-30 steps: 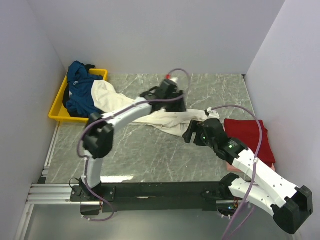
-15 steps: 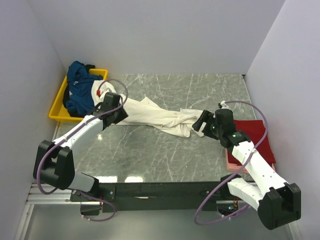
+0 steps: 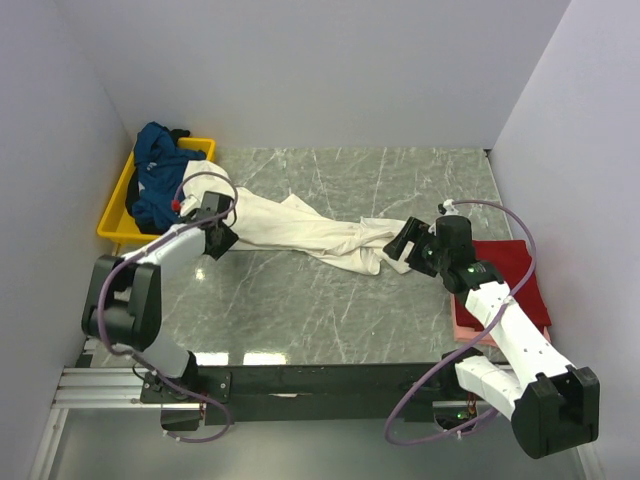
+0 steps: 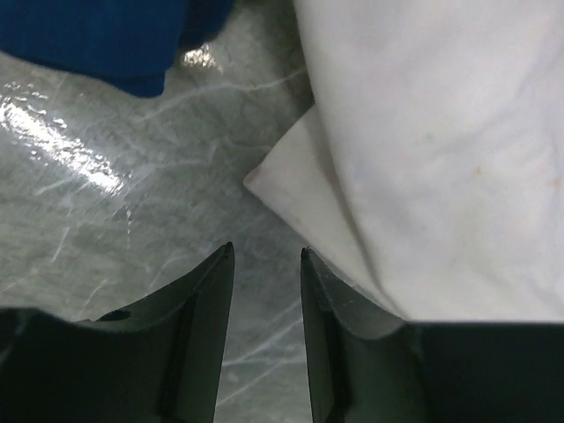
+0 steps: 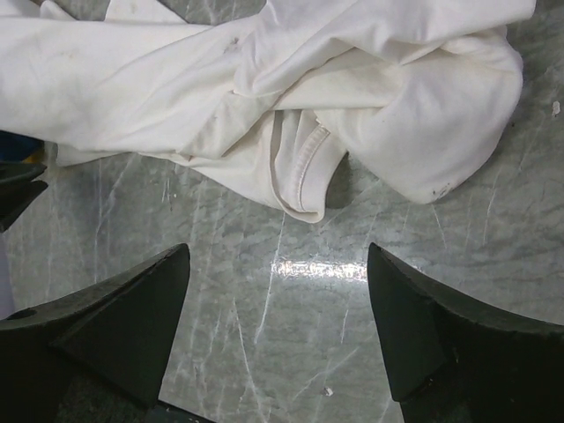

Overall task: Fold and stack the t-shirts
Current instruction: Flatten the tshirt out

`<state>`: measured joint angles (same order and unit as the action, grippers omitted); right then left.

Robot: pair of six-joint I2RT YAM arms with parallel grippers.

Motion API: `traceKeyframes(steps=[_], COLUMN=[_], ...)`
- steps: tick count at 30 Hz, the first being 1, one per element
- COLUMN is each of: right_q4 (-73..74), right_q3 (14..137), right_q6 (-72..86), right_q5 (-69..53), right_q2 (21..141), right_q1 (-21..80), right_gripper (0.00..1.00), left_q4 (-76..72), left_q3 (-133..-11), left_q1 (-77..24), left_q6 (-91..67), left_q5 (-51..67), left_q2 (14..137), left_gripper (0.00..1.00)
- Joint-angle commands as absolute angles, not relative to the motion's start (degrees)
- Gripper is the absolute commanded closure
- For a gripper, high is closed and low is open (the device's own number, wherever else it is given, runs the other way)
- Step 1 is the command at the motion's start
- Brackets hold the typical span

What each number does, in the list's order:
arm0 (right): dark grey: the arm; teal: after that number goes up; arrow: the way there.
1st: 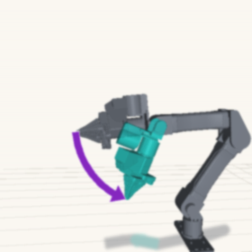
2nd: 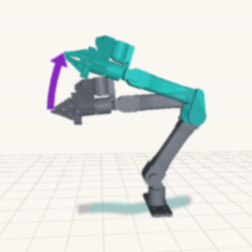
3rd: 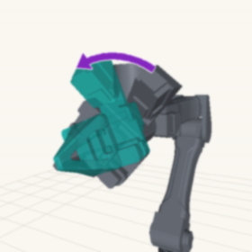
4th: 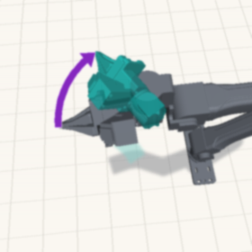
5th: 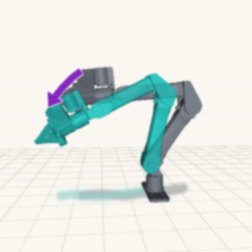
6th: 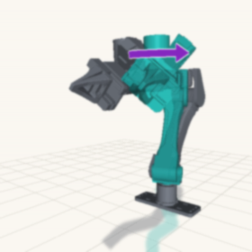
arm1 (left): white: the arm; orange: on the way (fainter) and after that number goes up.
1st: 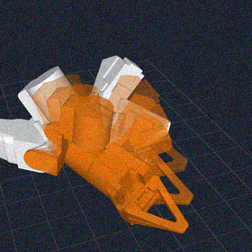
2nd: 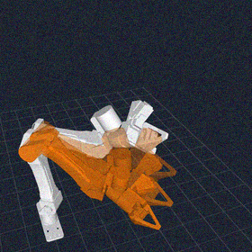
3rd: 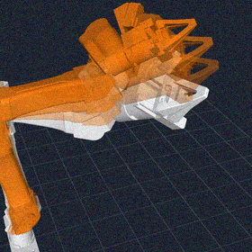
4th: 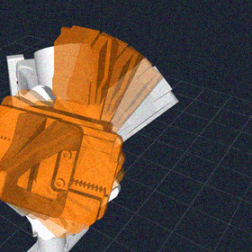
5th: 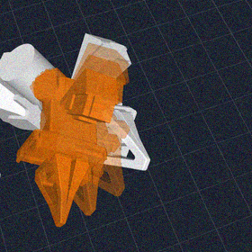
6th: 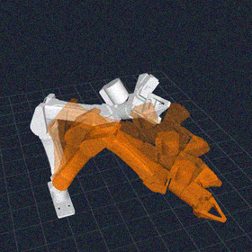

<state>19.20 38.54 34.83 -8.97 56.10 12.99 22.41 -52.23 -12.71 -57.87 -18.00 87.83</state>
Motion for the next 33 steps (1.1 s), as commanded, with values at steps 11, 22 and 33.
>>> traceKeyframes(steps=[11,22,33], right_q4=[16.1,16.0,13.9], right_q3=[38.0,38.6,41.7], right_q6=[34.0,34.5,39.5], right_q5=[-11.5,-12.7,-12.6], right_q2=[55.3,55.6,59.4], right_q1=[11.6,10.5,8.0], right_gripper=[0.13,0.13,0.13], left_q4=[25.6,26.4,25.4], left_q3=[-62.2,-63.0,-55.6], left_q1=[-12.5,-12.5,-12.4], left_q6=[-63.5,-63.7,-59.1], left_q5=[-23.6,-24.1,-21.1], left_q2=[99.1,103.0,88.0], left_gripper=[0.54,0.66,0.99])
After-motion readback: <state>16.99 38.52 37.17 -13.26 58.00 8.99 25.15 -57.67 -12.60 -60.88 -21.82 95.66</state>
